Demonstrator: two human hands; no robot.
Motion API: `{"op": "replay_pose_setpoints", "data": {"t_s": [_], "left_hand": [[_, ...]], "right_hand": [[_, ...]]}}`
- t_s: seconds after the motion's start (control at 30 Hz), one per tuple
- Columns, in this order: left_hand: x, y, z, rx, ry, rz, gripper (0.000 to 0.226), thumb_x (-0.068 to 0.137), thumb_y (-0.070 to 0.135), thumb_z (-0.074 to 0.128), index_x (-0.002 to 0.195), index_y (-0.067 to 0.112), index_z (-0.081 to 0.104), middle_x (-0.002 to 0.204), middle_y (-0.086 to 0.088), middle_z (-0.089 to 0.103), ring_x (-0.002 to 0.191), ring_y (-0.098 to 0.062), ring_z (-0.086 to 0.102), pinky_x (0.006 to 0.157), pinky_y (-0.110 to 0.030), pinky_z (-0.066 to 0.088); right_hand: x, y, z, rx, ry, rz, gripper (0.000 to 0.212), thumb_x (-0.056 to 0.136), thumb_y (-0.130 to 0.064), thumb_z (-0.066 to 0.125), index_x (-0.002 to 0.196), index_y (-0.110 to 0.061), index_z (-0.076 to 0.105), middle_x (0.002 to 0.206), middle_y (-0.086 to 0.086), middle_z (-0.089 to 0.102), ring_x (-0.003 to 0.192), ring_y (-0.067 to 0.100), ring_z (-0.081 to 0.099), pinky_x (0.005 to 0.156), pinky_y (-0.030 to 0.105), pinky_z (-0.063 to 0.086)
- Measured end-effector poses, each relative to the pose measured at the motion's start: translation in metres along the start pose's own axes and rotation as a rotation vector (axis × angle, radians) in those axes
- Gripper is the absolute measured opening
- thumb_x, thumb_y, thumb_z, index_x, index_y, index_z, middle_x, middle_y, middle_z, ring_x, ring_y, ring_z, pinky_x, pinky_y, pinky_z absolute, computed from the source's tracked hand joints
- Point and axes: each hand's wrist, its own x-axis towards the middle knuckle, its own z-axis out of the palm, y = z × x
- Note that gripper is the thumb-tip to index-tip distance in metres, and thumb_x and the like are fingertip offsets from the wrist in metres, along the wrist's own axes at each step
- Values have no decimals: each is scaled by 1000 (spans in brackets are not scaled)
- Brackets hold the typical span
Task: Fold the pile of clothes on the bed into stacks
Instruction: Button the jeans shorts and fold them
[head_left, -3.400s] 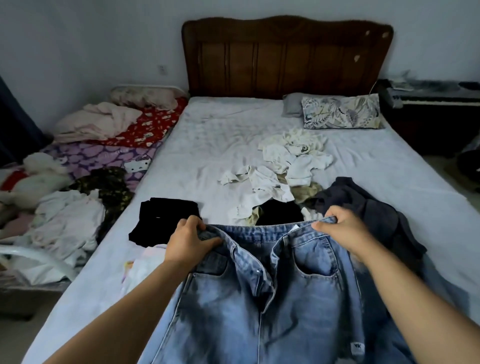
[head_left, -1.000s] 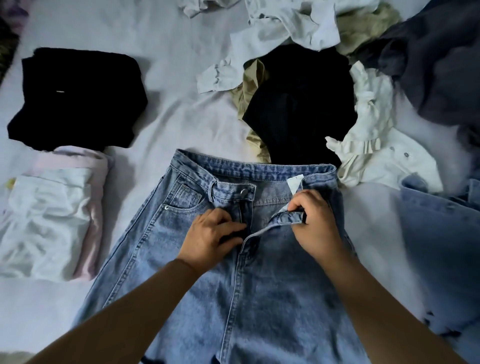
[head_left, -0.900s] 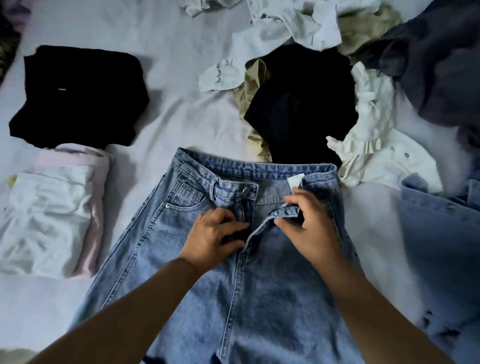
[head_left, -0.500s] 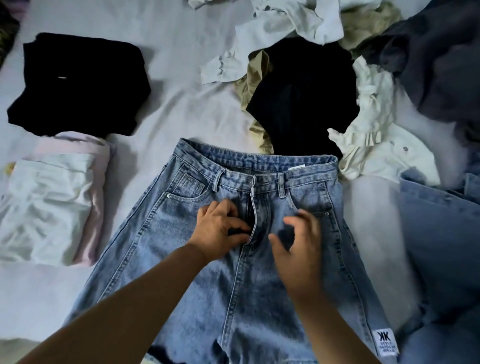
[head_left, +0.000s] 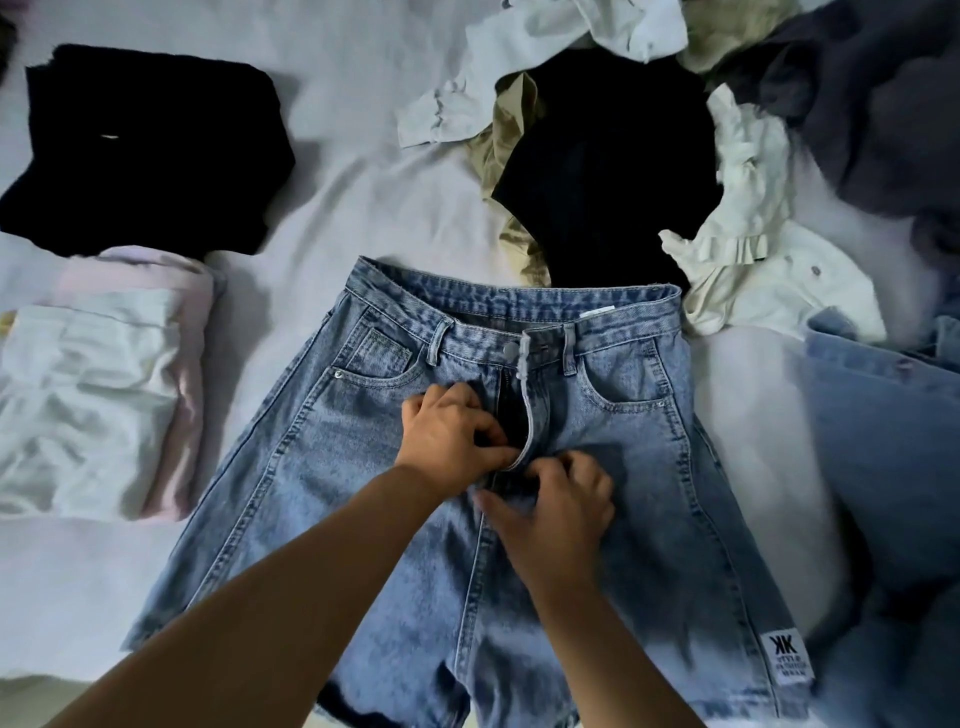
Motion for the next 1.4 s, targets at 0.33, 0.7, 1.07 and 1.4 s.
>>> {"op": "replay_pose_setpoints", "data": {"t_s": [0.33,0.7,1.07,1.4], "left_hand": [[3,6,-3,113,-103,-15,18,82,42,59,95,35,71,103,9,45,115,-16,37,98,-34,20],[7,2,-5,125,-175,-5,22,79,47,61,97,39,70,108,11,52,117,-12,38,102,-34,19],[-3,-7,8,151,-108,256,25,85,30,51,88,11,68,96,-7,58,98,-28,54,92,-37,36],[-4,-24,22,-125,-4,277,35,82,34,43,84,12,69,85,-3,59,84,-27,58,81,-27,31]], "right_hand": [[-5,4,16,-20,43,13,52,48,-54,83,80,-20,63,107,8,56,106,23,33,84,46,42],[-6,2,20,-24,80,19,54,55,-67,59,79,-18,62,106,8,56,106,23,34,86,45,38],[-4,-1,20,-19,83,19,50,51,-58,60,82,-18,63,106,7,55,105,23,36,83,45,40],[-2,2,21,-8,142,27,54,58,-63,50,85,-19,65,103,6,58,105,23,37,84,37,23]]}}
